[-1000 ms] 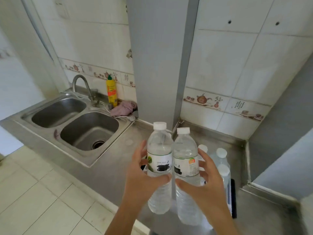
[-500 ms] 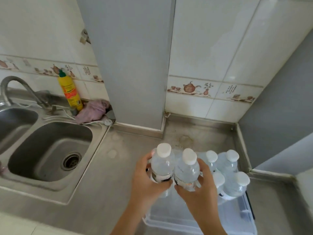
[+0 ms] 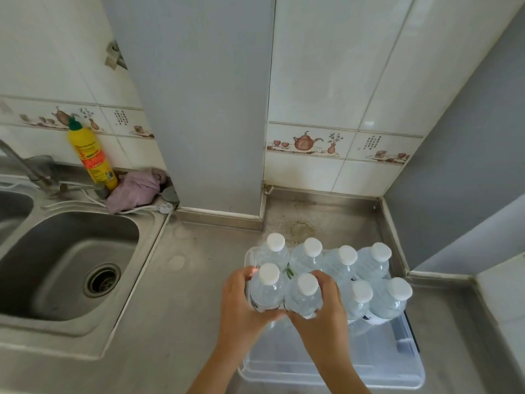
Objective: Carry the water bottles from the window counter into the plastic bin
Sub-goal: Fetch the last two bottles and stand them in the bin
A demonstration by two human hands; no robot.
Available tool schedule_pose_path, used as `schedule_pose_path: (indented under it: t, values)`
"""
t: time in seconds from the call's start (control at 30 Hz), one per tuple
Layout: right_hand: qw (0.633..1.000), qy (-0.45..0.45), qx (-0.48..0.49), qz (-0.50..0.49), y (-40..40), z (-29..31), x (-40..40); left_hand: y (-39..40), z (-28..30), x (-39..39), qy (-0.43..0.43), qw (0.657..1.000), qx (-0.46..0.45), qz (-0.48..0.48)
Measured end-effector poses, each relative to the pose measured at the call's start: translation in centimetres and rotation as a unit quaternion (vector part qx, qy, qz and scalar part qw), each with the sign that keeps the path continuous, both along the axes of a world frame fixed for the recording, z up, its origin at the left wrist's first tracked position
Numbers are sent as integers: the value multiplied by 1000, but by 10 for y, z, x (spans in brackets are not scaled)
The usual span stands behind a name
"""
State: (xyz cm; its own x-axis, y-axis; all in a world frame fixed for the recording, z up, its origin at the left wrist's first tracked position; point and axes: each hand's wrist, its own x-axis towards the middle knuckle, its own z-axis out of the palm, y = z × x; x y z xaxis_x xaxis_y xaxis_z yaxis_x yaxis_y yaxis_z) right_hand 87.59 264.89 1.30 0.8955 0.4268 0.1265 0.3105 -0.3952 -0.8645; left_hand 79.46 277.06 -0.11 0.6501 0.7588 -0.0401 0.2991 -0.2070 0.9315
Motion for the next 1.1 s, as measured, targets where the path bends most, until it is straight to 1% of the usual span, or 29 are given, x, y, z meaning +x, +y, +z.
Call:
schedule_pose_path:
  t: [0.2,0.3,0.4,0.57,0.63,0.73,0.8,0.87,0.93,1.0,1.1]
  values:
    - [999,-29,-10,17,-4,2,0,9,-9,-6,31,997,58,-46]
    - [995,-88,-19,32,-9,7,0,10,-12,-8,46,990,118,-66]
    - [987,-146,-34,55,-18,18,3,3,-15,-11,53,980,182,-60]
    - [967,-225,-56,102,-46,22,8,-21,-29,-20,126,957,258,-49]
    - [961,-247,-58,114,-62,16,5,-36,-28,-29,143,953,264,-45]
    - [956,-261,-65,120,-91,2,1,-63,-19,-41,172,959,221,-37]
    - [949,-272,-95,125,-112,-10,0,-78,-17,-48,210,951,225,-34]
    - [942,-282,-140,119,-132,-25,1,-88,-20,-51,242,935,257,-39]
    - [936,-272,-196,105,-149,-36,2,-87,-28,-52,251,922,291,-41]
    - [926,-260,-249,117,-159,-45,3,-81,-33,-50,256,917,302,-52]
    - [913,-261,-288,127,-159,-48,3,-76,-35,-48,259,910,318,-63]
